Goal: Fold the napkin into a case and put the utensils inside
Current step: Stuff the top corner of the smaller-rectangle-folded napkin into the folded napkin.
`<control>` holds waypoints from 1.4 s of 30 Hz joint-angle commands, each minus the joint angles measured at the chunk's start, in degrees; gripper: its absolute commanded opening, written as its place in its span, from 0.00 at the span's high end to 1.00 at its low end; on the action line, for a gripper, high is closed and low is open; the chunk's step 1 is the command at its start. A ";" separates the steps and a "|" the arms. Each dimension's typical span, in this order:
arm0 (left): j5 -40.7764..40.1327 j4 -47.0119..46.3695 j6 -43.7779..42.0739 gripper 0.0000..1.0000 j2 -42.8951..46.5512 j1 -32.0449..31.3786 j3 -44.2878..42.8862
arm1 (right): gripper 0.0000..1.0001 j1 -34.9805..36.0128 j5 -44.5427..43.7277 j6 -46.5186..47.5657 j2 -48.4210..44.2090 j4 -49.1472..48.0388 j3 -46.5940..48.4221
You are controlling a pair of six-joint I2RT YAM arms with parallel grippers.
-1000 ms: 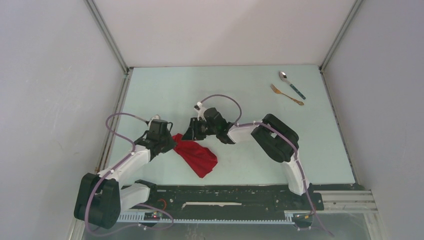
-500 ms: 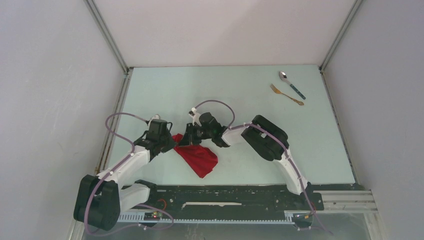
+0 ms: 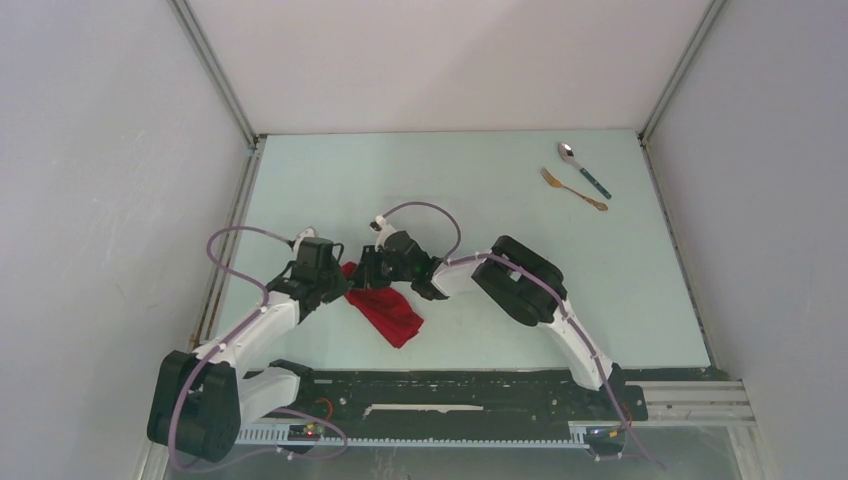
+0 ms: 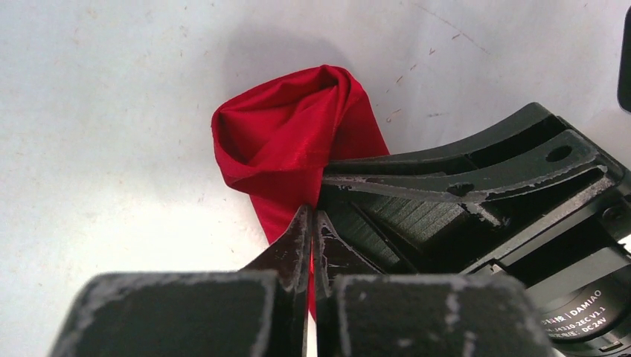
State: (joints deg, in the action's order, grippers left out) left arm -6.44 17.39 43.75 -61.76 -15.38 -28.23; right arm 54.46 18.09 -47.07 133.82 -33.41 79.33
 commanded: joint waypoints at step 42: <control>13.13 -0.94 1.00 0.73 -13.80 17.79 -7.71 | 0.84 0.66 -2.10 -1.85 7.54 5.69 14.24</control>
State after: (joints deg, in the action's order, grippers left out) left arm 6.13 17.93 44.86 -78.00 2.63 -35.05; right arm 54.22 17.67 -52.53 142.76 -31.35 93.27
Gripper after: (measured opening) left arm 0.260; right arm 0.117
